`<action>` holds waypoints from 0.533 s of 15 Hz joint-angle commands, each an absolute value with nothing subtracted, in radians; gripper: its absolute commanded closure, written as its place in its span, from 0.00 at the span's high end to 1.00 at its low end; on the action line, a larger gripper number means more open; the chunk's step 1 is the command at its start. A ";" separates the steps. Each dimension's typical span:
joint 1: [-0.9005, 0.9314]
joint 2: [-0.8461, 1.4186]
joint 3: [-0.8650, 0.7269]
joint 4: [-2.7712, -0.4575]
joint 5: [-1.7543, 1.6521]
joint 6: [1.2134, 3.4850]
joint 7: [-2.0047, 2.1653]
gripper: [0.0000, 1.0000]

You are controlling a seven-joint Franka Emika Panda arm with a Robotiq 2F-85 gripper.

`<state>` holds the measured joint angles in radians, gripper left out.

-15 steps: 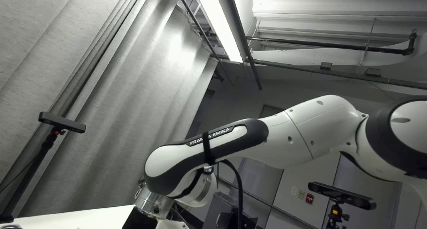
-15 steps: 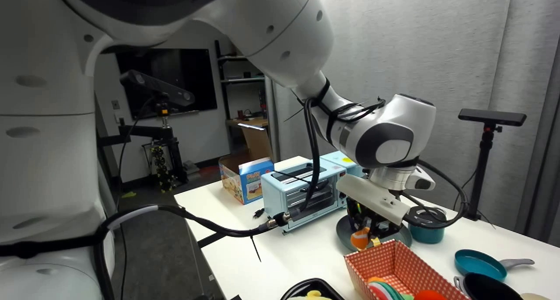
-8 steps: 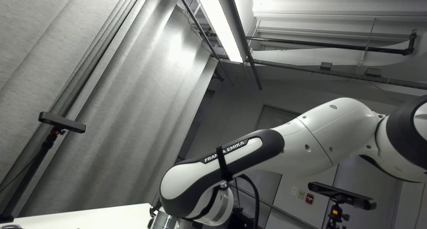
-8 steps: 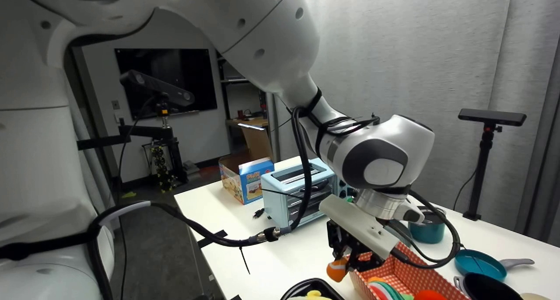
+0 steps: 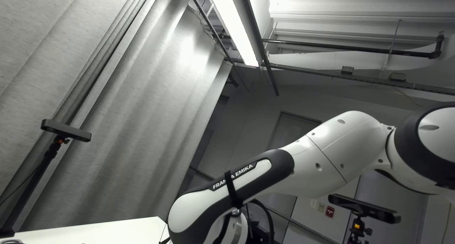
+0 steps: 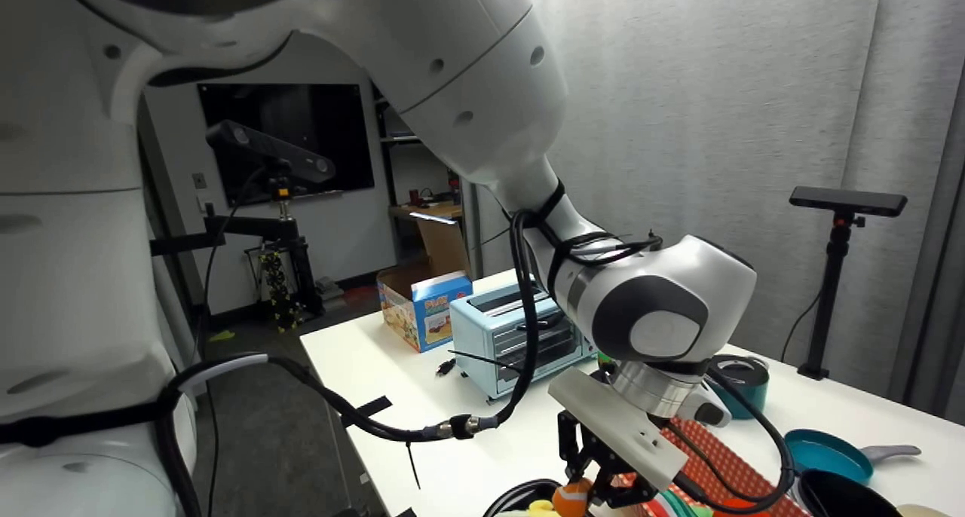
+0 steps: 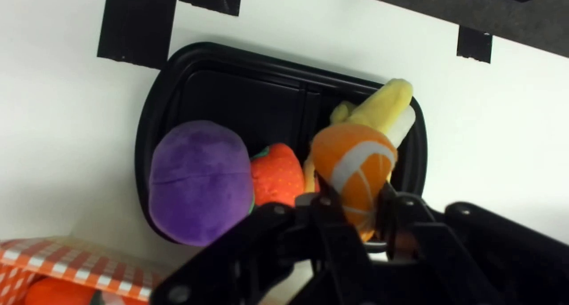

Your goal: Take the banana, orange, purple and lemon plush toys out of the box and put them on the tray

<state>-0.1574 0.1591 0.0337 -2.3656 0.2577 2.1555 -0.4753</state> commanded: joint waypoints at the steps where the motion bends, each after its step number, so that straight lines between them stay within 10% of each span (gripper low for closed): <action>1: -0.133 0.196 0.017 -2.351 0.241 2.138 -0.479 0.05; 2: -0.132 0.204 0.018 -2.350 0.240 2.136 -0.477 0.47; 8: -0.136 0.211 0.013 -2.351 0.231 2.129 -0.465 0.84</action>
<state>-0.1457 0.2161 0.0311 -2.3636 0.2525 2.1555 -0.4751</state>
